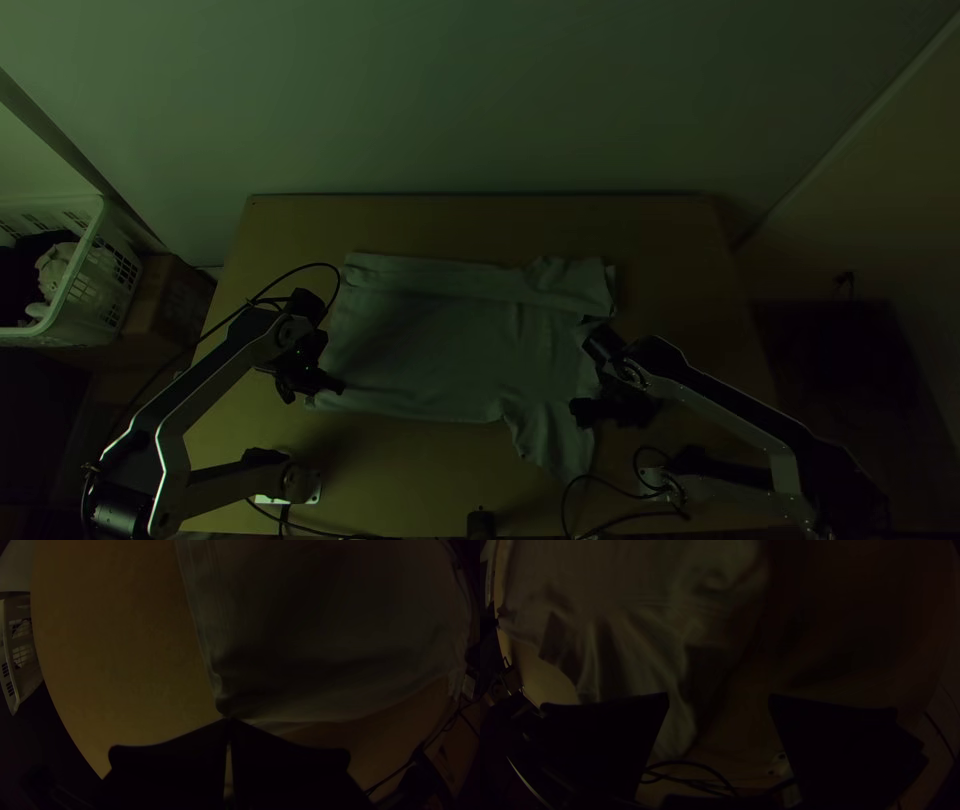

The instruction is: Fold the t-shirt

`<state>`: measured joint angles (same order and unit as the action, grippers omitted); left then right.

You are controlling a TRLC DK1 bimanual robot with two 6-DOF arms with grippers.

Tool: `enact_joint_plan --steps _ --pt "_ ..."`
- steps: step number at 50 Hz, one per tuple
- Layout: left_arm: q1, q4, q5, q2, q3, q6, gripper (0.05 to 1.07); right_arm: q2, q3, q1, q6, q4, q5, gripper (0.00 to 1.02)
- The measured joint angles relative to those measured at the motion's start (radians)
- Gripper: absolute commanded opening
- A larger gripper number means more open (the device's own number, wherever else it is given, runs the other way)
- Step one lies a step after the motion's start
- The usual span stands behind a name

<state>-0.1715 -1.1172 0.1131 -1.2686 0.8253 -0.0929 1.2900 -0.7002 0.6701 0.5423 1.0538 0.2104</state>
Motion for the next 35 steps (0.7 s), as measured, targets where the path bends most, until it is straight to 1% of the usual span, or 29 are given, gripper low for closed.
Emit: enact_joint_plan --steps 1,2,4,5,6,8,9,10,12,17,25,32,35 --pt "0.0 0.0 0.0 0.0 0.0 -0.002 0.08 0.011 0.002 0.003 0.0 -0.003 0.0 0.85" --pt "0.0 0.0 0.0 0.0 0.0 -0.002 0.08 0.02 0.004 0.006 0.0 -0.004 0.0 0.82" --pt "0.0 0.0 0.0 0.0 0.0 -0.003 0.08 0.035 0.007 0.014 0.0 -0.007 0.0 0.68" --pt "0.0 0.0 0.0 0.0 0.0 -0.006 0.08 0.04 0.007 0.018 0.0 -0.008 0.0 0.58" --pt "0.001 0.0 0.0 0.0 0.0 -0.006 0.08 0.044 0.007 0.023 0.0 -0.012 0.0 0.45" --pt "0.005 0.0 0.0 0.0 0.0 -0.006 0.08 0.045 0.007 0.032 0.0 -0.024 -0.01 0.12" --pt "0.006 -0.001 0.0 0.0 0.0 -0.006 0.08 0.045 0.007 0.036 0.0 -0.031 -0.019 0.01" --pt "0.008 -0.001 0.0 0.0 0.0 -0.01 0.08 0.042 0.007 0.039 0.0 -0.039 -0.033 0.03" --pt "0.013 -0.002 0.0 0.0 0.0 -0.013 0.08 0.034 0.007 0.044 0.0 -0.056 -0.058 0.03" --pt "0.025 -0.002 0.0 0.0 0.0 -0.018 0.08 0.002 0.006 0.048 -0.004 -0.104 -0.079 0.03" --pt "0.051 -0.002 -0.026 0.0 0.012 -0.024 0.08 -0.068 -0.002 0.038 -0.004 -0.103 -0.083 0.03" --pt "0.082 0.0 -0.058 0.0 0.061 -0.024 0.08 -0.125 -0.054 0.006 -0.005 -0.08 -0.084 0.03" --pt "0.094 0.002 -0.073 0.0 0.087 -0.025 0.08 -0.137 -0.081 -0.01 -0.016 -0.065 -0.084 0.03"
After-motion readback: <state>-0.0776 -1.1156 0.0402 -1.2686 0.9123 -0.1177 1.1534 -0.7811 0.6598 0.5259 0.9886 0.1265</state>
